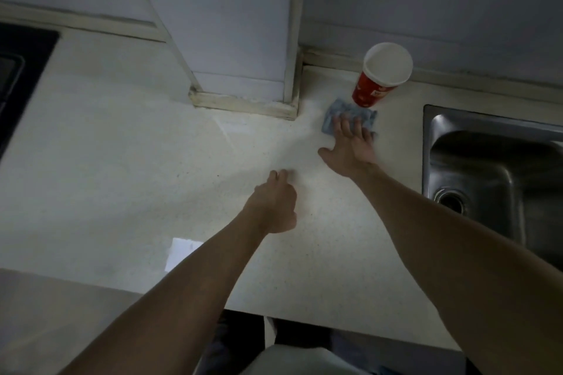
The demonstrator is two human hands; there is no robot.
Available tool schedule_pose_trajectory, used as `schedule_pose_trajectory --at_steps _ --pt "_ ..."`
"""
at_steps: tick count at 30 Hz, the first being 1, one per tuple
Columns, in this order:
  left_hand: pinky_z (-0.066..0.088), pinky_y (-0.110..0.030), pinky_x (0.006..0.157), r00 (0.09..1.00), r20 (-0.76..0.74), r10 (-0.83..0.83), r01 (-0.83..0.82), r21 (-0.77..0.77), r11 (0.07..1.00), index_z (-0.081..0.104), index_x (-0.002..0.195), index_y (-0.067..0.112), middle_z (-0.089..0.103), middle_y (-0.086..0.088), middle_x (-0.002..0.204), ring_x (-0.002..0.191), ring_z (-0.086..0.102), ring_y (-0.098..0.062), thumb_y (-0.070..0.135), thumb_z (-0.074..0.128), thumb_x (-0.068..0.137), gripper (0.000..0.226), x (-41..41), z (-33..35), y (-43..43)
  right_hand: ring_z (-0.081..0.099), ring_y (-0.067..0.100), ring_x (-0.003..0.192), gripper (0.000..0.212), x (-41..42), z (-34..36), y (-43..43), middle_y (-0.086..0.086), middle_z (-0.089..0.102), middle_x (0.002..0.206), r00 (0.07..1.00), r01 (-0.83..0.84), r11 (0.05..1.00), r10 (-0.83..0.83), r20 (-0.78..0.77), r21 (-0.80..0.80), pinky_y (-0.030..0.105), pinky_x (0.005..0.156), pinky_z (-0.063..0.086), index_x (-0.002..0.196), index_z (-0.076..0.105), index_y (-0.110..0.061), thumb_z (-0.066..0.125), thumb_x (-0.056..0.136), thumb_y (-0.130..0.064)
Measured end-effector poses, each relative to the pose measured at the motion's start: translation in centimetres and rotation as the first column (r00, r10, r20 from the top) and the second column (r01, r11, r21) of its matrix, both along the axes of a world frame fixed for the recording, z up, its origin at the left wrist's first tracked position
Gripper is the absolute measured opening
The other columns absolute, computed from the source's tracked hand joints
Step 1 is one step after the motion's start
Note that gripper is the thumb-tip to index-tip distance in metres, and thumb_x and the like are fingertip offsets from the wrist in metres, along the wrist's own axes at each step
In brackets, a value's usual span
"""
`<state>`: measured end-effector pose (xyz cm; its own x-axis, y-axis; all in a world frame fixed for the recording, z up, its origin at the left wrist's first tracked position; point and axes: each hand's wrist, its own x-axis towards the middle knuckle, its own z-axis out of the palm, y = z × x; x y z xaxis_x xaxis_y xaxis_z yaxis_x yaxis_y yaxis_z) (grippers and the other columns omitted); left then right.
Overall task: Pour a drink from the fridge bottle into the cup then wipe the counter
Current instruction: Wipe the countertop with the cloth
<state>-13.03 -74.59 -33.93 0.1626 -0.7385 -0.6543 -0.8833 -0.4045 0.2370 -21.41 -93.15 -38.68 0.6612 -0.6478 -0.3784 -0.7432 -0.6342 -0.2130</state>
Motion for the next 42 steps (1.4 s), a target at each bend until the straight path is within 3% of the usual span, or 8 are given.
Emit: schedule_pose_trajectory --at_steps 6,10,19,26,33,36,39,42 --pt "0.038 -0.054 0.11 0.997 0.069 -0.044 0.044 0.004 0.999 0.039 0.136 -0.01 0.024 -0.022 0.15 0.132 0.031 -0.037 0.026 0.052 0.091 0.059 -0.7 -0.3 0.8 -0.014 0.031 0.149 0.091 2.6 -0.5 2.0 0.007 -0.011 0.163 0.999 -0.027 1.0 0.027 0.02 -0.001 0.046 0.121 -0.005 0.156 -0.005 -0.018 0.049 0.091 -0.051" --pt "0.034 -0.052 0.113 0.994 0.096 -0.054 0.055 -0.009 0.998 0.028 0.142 -0.01 0.024 -0.024 0.15 0.136 0.028 -0.039 0.029 0.052 0.09 0.069 -0.6 -0.9 1.5 -0.013 0.032 0.149 0.091 4.9 -1.3 1.4 0.007 -0.009 0.164 0.995 -0.093 0.996 0.094 0.021 -0.01 0.048 0.121 -0.003 0.156 -0.004 -0.019 0.05 0.089 -0.049" --pt "0.032 -0.051 0.114 0.992 0.083 -0.094 0.097 -0.026 0.995 0.031 0.143 -0.009 0.022 -0.022 0.149 0.135 0.026 -0.037 0.026 0.05 0.093 0.064 0.0 -1.0 1.4 0.0 0.033 0.15 0.087 7.9 -1.4 -3.9 0.011 0.007 0.163 0.977 -0.213 0.97 0.213 -0.012 -0.121 0.048 0.119 -0.003 0.156 0.006 -0.018 0.05 0.088 -0.05" --pt "0.033 -0.051 0.113 0.984 0.148 -0.103 0.115 -0.074 0.991 0.033 0.143 -0.007 0.025 -0.021 0.148 0.134 0.028 -0.036 0.029 0.051 0.091 0.065 -0.3 -1.9 1.9 -0.008 0.038 0.148 0.098 11.0 -2.0 -7.4 0.009 -0.004 0.163 0.981 -0.18 0.982 0.175 -0.079 -0.06 0.057 0.119 0.001 0.154 -0.008 -0.024 0.038 0.079 -0.066" --pt "0.032 -0.051 0.114 0.986 0.14 -0.094 0.104 -0.065 0.992 0.031 0.142 -0.009 0.023 -0.022 0.147 0.134 0.026 -0.038 0.028 0.049 0.091 0.065 -0.5 -2.1 1.9 0.011 0.036 0.148 0.089 10.7 -2.3 -6.2 0.013 0.017 0.159 0.975 -0.224 0.949 0.219 -0.045 -0.223 0.059 0.118 0.005 0.153 0.014 -0.017 0.031 0.082 -0.068" --pt "0.027 -0.054 0.116 0.986 0.144 -0.089 0.097 -0.056 0.994 0.027 0.144 -0.009 0.02 -0.022 0.148 0.136 0.022 -0.04 0.027 0.051 0.089 0.07 -0.7 -2.2 2.1 0.006 0.034 0.149 0.088 9.2 -2.4 -4.6 0.011 0.011 0.162 0.978 -0.207 0.963 0.204 -0.035 -0.174 0.053 0.115 -0.009 0.155 0.007 -0.019 0.042 0.085 -0.06" --pt "0.023 -0.056 0.117 0.989 0.124 -0.076 0.081 -0.039 0.996 0.023 0.146 -0.011 0.017 -0.023 0.151 0.139 0.019 -0.043 0.027 0.054 0.089 0.075 -0.9 -2.1 2.1 0.004 0.035 0.149 0.088 6.9 -2.0 -1.9 0.01 0.012 0.161 0.981 -0.193 0.972 0.196 0.005 -0.134 0.052 0.12 0.002 0.155 0.007 -0.019 0.054 0.085 -0.046" --pt "0.031 -0.054 0.115 0.996 0.081 -0.039 0.044 -0.063 0.997 0.032 0.141 -0.01 0.024 -0.021 0.148 0.135 0.026 -0.04 0.028 0.057 0.088 0.07 -0.5 -1.9 1.8 -0.002 0.034 0.149 0.094 4.5 -1.8 1.1 0.008 0.004 0.162 0.98 -0.195 0.974 0.197 0.007 -0.113 0.053 0.12 0.006 0.155 0.001 -0.02 0.057 0.084 -0.044"
